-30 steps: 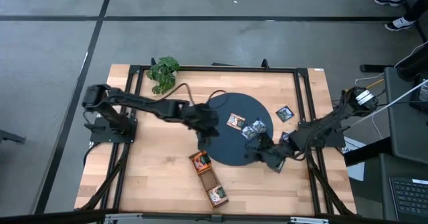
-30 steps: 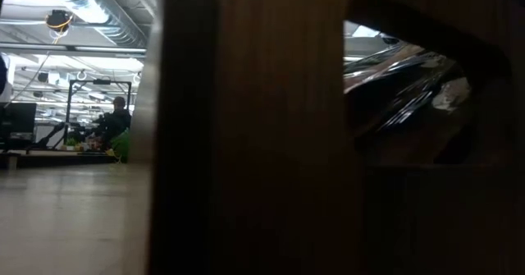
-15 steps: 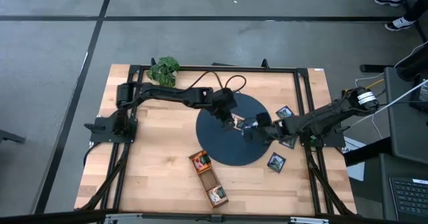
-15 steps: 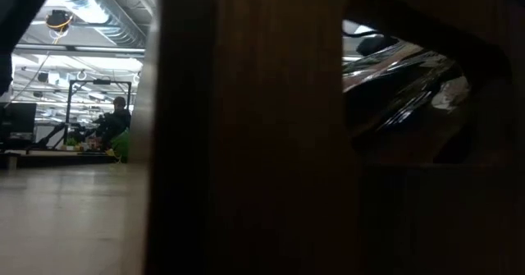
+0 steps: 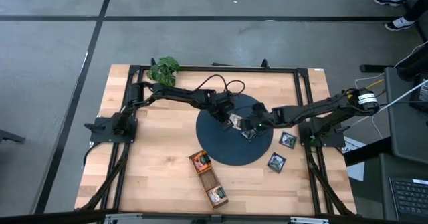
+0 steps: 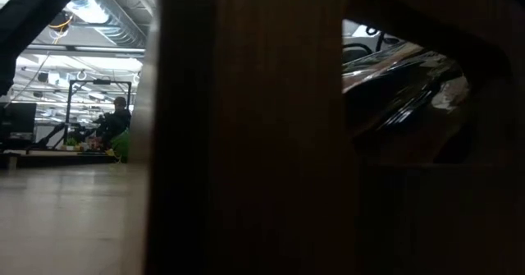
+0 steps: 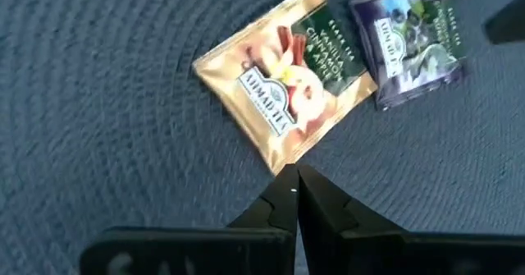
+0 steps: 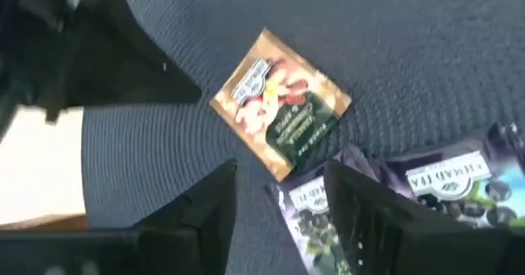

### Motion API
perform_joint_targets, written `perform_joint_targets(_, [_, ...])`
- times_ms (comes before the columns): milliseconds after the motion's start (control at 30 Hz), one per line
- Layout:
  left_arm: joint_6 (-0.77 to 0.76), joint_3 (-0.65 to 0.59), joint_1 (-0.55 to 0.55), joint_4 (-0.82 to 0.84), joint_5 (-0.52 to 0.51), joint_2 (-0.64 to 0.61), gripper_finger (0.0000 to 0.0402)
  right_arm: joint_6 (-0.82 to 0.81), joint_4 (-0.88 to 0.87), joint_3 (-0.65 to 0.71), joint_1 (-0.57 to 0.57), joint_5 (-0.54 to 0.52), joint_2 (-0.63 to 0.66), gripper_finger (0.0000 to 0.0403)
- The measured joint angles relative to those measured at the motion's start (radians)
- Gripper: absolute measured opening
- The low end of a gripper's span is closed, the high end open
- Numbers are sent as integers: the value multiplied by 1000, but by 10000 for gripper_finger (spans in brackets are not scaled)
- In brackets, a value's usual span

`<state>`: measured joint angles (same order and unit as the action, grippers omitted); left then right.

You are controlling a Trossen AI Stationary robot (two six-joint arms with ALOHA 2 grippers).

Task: Pick & Place Tea
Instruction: Put the brown tea bag into the right section of the wooden organizer

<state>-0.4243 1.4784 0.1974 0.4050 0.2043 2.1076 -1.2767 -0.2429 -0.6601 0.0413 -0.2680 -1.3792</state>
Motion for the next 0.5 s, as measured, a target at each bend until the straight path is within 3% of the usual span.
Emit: perform_joint_targets(500, [10,0,-1,-11,3,48,3,10,57,-1,-83,86,-87,193])
